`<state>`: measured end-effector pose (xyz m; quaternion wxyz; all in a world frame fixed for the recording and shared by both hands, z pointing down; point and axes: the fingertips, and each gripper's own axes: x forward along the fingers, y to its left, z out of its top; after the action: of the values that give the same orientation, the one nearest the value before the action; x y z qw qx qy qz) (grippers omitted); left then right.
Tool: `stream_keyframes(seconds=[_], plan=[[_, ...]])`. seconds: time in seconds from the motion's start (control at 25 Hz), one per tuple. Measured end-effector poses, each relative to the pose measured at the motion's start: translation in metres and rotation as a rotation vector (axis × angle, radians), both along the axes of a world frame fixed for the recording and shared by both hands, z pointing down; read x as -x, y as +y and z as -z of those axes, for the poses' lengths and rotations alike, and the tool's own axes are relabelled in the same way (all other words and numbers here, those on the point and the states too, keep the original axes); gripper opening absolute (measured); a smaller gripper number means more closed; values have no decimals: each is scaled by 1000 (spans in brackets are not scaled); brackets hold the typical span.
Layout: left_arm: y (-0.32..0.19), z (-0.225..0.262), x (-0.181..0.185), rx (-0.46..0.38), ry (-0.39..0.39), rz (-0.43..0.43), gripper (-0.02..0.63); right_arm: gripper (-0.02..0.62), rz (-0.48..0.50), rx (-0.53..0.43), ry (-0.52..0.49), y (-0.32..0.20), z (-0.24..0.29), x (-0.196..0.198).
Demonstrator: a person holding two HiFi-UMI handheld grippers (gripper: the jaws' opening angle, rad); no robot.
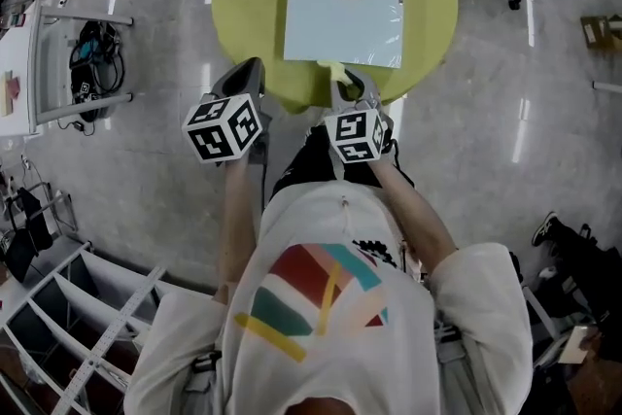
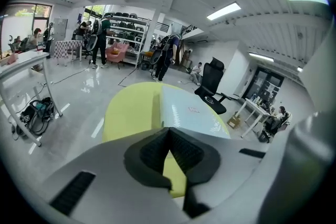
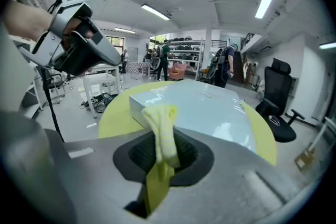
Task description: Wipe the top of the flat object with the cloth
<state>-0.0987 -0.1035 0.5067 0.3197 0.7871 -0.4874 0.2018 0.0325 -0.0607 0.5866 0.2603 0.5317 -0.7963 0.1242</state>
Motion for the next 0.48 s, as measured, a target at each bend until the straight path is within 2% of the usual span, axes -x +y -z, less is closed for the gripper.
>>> stream_keyframes(seconds=[0.28,0.48], plan=[[-8,6,-49,-28,26,-94,14,28,-184,14,15,22,-3,-87],[-10,9,-78,-35,29,-157,14,28,-254,10,24,30,-3,-123]])
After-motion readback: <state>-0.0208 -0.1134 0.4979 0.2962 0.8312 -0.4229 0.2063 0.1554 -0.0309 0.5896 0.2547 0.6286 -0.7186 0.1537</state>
